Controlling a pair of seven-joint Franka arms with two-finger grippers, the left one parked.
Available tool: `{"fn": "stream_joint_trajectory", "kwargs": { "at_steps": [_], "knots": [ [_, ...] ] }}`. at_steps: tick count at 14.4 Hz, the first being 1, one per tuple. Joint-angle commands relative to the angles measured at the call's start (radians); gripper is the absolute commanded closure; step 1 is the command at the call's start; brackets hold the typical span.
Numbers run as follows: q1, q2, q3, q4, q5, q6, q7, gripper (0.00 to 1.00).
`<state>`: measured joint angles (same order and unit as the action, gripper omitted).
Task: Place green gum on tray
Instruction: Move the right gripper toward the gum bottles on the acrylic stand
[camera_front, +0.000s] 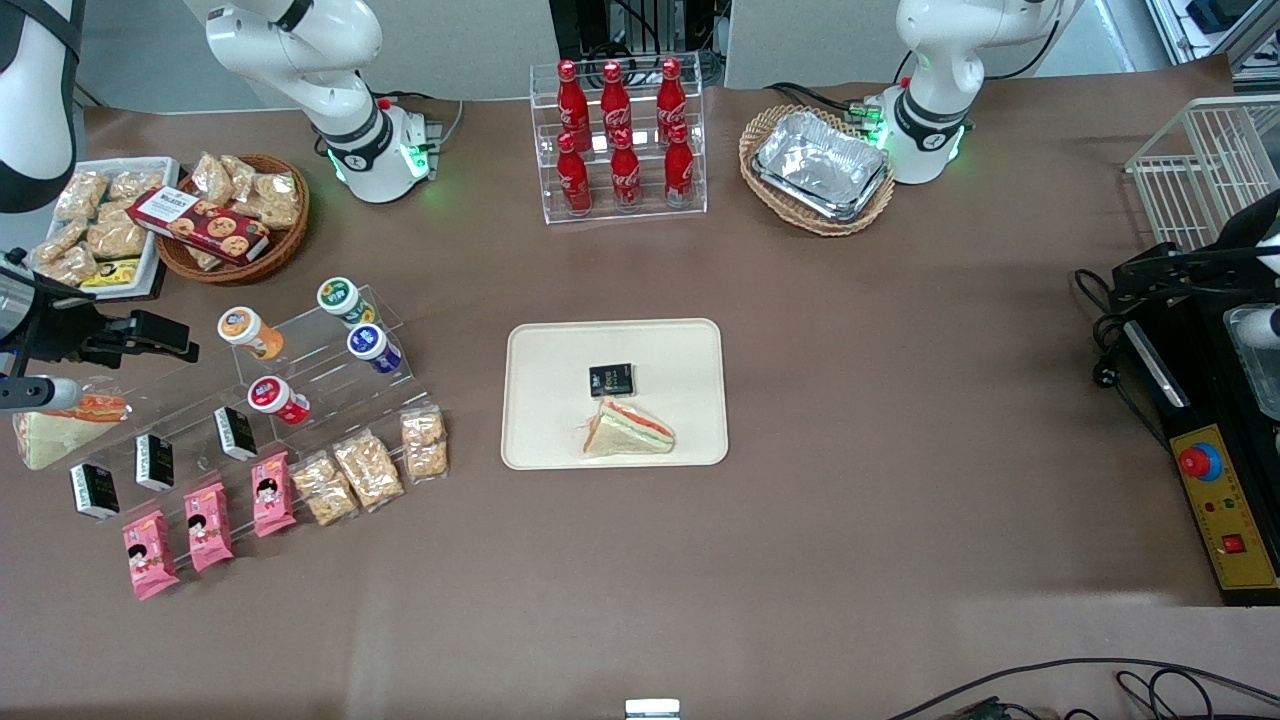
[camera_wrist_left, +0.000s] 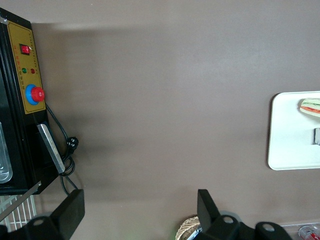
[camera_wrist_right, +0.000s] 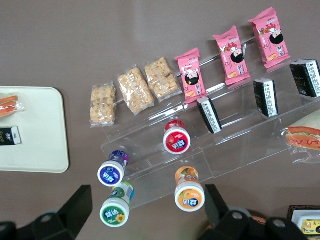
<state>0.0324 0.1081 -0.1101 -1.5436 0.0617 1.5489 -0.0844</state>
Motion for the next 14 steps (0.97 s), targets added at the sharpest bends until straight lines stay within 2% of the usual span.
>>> {"fn": "stream_joint_trajectory", "kwargs": {
  "at_steps": [1,10,14],
  "knots": [
    [-0.009,-0.002,-0.003,0.010,0.022,0.002,-0.005,0.00],
    [-0.006,-0.039,-0.005,-0.007,0.018,-0.052,0.005,0.00],
    [0.006,-0.189,0.006,-0.203,0.010,-0.001,0.081,0.00]
  ]
}}
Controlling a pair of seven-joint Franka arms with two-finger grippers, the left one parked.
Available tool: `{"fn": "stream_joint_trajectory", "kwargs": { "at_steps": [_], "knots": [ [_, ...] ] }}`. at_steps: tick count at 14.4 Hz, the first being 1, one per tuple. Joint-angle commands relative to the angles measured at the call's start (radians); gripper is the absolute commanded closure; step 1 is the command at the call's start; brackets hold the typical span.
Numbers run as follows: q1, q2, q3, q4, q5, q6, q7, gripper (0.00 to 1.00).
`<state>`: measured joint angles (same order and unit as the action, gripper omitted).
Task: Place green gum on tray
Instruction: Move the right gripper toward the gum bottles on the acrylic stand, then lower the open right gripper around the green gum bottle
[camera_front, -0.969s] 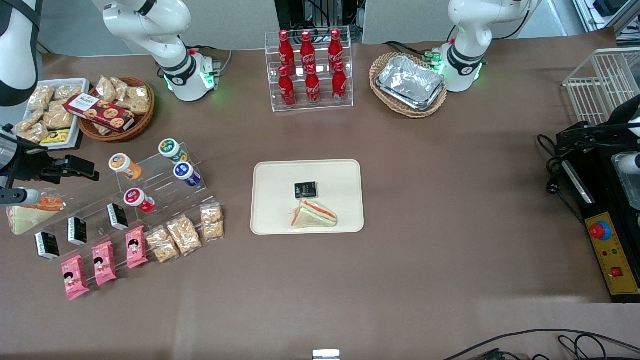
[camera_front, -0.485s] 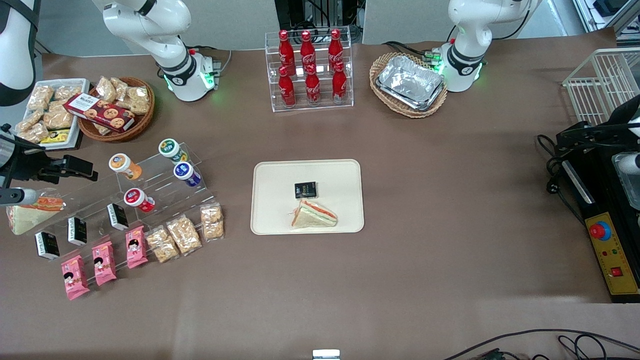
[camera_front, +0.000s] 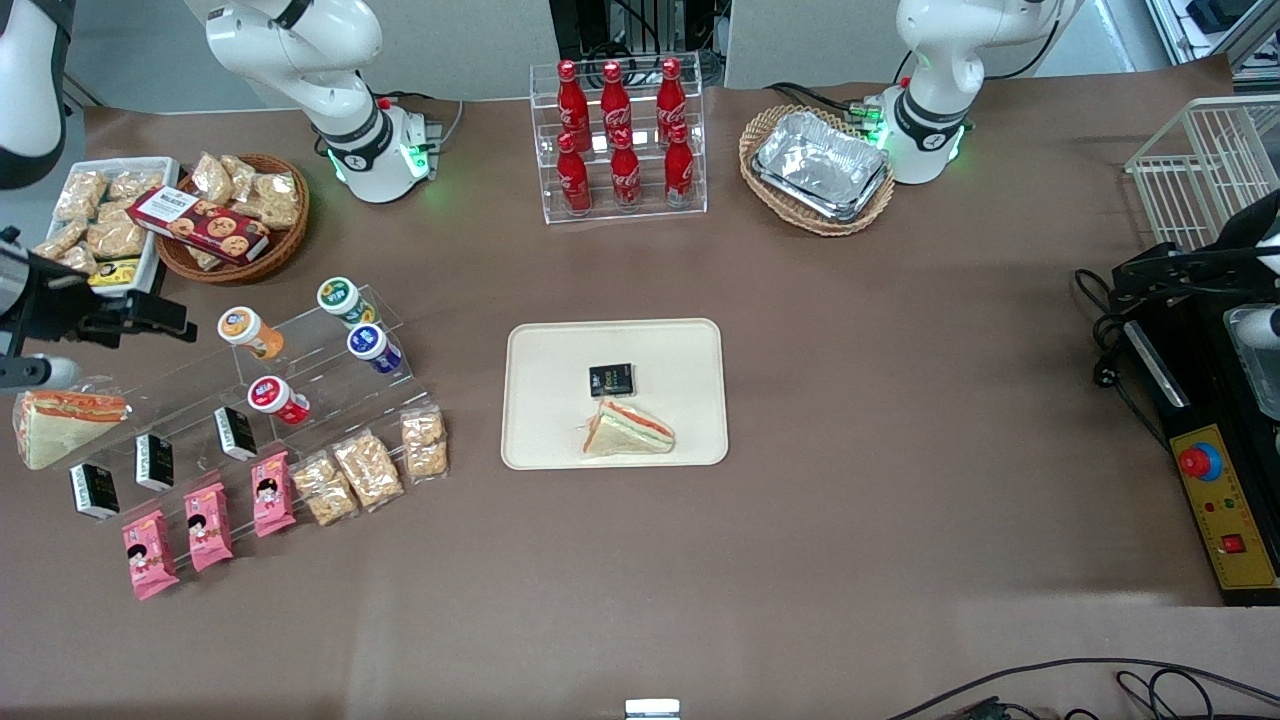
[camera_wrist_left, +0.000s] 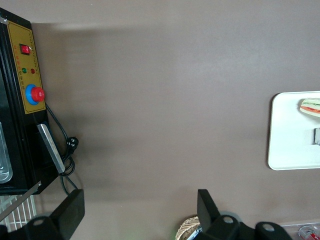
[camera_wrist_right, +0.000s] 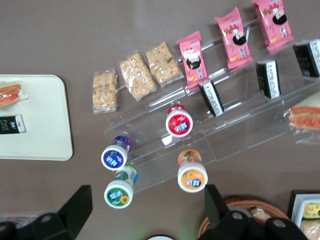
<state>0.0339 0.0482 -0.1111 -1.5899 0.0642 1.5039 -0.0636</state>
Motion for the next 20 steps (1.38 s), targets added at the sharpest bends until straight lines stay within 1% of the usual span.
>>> {"fn": "stream_joint_trajectory", "kwargs": {
  "at_steps": [1,2,4,6,9,14,20],
  "knots": [
    [0.004,-0.148,0.008,-0.183,0.008,0.050,0.062,0.00],
    [0.004,-0.172,0.010,-0.217,0.008,0.059,0.065,0.00],
    [0.004,-0.259,0.025,-0.338,0.008,0.109,0.131,0.00],
    [0.006,-0.370,0.072,-0.492,0.008,0.198,0.153,0.00],
    [0.008,-0.438,0.077,-0.648,0.020,0.261,0.185,0.00],
    [0.035,-0.461,0.080,-0.830,0.019,0.478,0.185,0.00],
    [0.055,-0.461,0.082,-0.961,0.019,0.625,0.194,0.00]
  ]
}}
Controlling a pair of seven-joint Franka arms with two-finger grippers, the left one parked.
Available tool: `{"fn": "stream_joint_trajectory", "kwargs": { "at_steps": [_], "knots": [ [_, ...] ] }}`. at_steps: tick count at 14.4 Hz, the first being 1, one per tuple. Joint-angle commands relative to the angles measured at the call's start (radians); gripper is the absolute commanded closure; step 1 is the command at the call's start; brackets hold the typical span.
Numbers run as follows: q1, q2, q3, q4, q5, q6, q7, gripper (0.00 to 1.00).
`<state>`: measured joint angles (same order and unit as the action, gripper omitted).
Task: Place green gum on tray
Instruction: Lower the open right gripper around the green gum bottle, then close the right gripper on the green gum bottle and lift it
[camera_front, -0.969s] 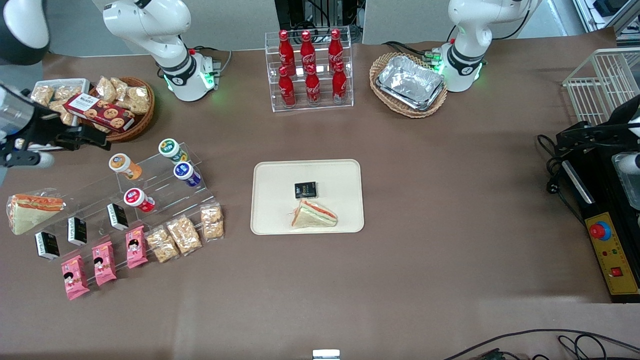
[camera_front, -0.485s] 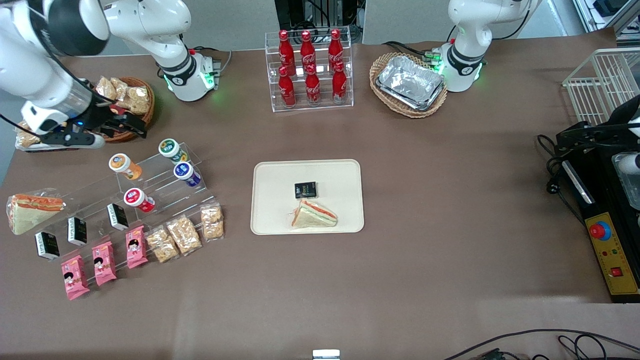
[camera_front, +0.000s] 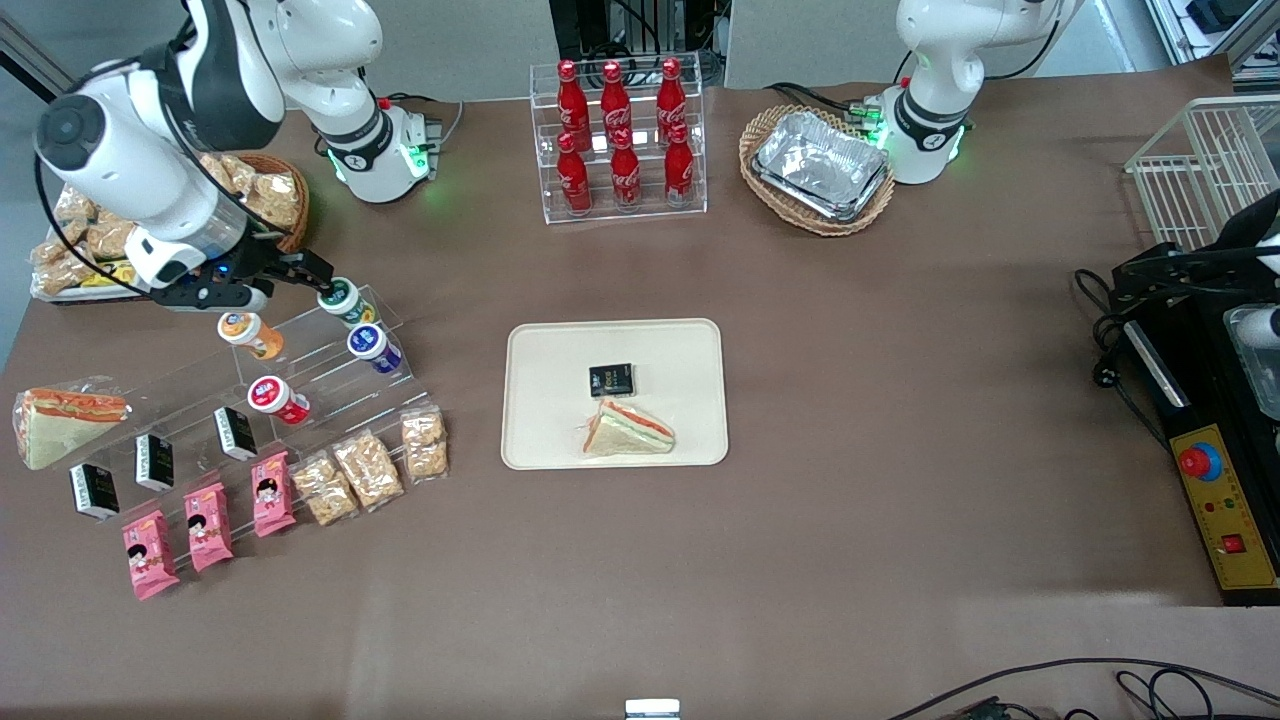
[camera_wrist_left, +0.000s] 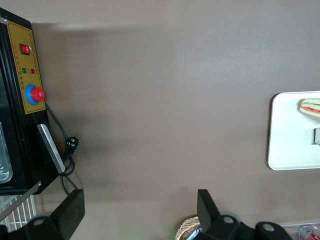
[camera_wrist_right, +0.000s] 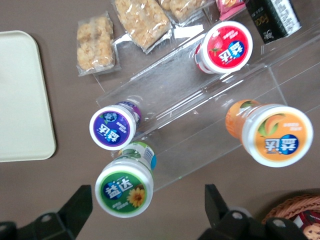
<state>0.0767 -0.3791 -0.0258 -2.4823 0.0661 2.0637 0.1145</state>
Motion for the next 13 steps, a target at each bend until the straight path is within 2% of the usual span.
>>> {"fn": "stream_joint_trajectory", "kwargs": {
  "at_steps": [1,6,10,11,13],
  "knots": [
    [0.012,-0.030,-0.003,-0.078,0.017,0.081,0.016,0.00],
    [0.083,-0.020,-0.003,-0.113,0.020,0.133,0.092,0.00],
    [0.091,-0.012,-0.003,-0.116,0.020,0.142,0.099,0.00],
    [0.091,-0.011,-0.003,-0.116,0.020,0.147,0.099,0.02],
    [0.091,-0.001,-0.003,-0.116,0.018,0.164,0.099,0.15]
  ]
}}
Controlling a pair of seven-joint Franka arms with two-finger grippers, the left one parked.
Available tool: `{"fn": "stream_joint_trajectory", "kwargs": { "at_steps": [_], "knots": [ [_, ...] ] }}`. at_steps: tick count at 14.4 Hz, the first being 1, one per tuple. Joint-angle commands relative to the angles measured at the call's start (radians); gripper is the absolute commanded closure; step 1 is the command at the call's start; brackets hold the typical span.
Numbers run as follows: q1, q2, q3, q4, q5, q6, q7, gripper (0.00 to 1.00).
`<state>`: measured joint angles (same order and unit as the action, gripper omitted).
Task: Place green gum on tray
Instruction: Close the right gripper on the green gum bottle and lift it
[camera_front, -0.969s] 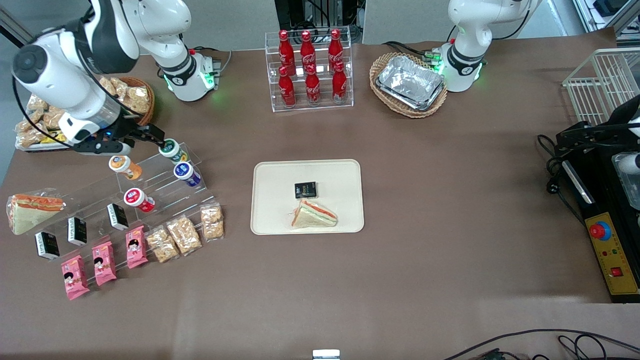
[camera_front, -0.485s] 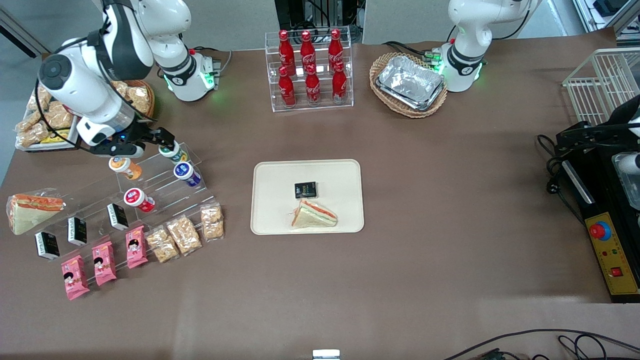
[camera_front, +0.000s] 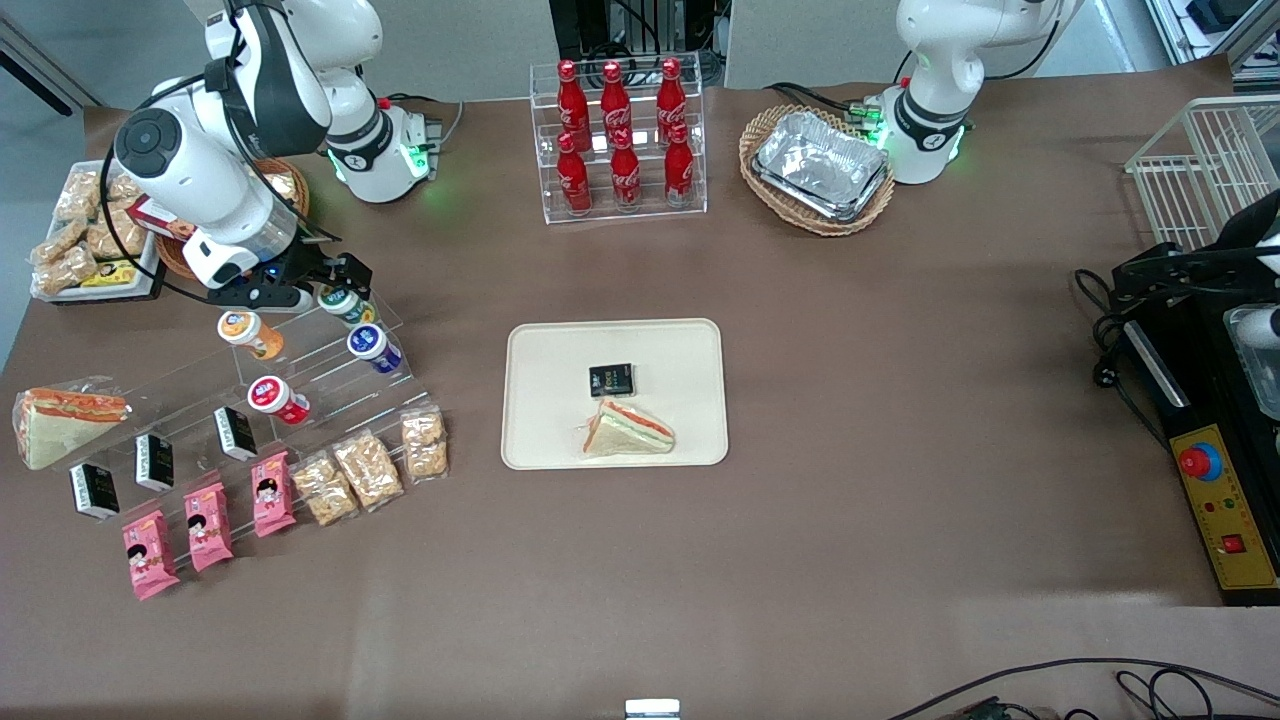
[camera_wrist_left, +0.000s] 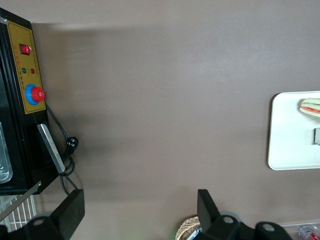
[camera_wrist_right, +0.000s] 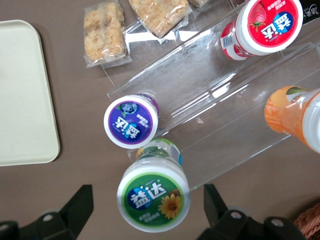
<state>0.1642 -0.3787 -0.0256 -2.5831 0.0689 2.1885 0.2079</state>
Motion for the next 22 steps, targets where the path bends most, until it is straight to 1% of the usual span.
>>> {"fn": "stream_joint_trajectory", "kwargs": {
  "at_steps": [1,4,5,7,9,10,13,15,19,22],
  "knots": [
    [0.003,0.001,-0.004,-0.015,0.017,0.043,0.005,0.24],
    [0.003,0.004,-0.005,-0.014,0.015,0.043,0.004,0.59],
    [0.002,0.004,-0.007,-0.009,0.015,0.040,0.002,0.63],
    [0.000,0.003,-0.008,0.010,0.014,0.030,-0.005,0.67],
    [-0.006,0.001,-0.017,0.055,0.012,-0.018,-0.024,0.68],
    [-0.008,-0.002,-0.020,0.088,0.012,-0.076,-0.041,0.68],
    [-0.012,-0.003,-0.066,0.225,0.009,-0.273,-0.070,0.68],
    [-0.012,0.006,-0.083,0.321,0.009,-0.376,-0.085,0.68],
    [-0.015,0.053,-0.083,0.515,0.009,-0.567,-0.082,0.68],
    [-0.014,0.092,-0.083,0.638,0.015,-0.677,-0.084,0.68]
  ]
}}
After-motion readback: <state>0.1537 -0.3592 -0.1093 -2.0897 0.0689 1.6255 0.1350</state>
